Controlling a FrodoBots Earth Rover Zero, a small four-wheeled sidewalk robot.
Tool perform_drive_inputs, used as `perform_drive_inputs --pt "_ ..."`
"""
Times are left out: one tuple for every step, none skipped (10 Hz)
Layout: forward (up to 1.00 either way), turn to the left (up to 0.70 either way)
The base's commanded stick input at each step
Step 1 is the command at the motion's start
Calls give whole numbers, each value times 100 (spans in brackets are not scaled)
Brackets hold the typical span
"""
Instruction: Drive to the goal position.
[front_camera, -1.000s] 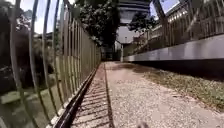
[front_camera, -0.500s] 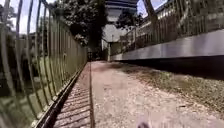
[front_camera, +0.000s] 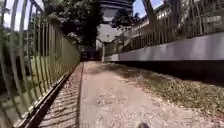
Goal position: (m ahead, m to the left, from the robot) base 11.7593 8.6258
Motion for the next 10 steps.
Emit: perform_drive_inputs --pt "100 0" --pt "100 0" --pt "100 9" --pt "100 22" --pt "100 27" --pt "100 29" --pt "100 29" --pt "100 21" --pt "100 4" --pt "100 0"
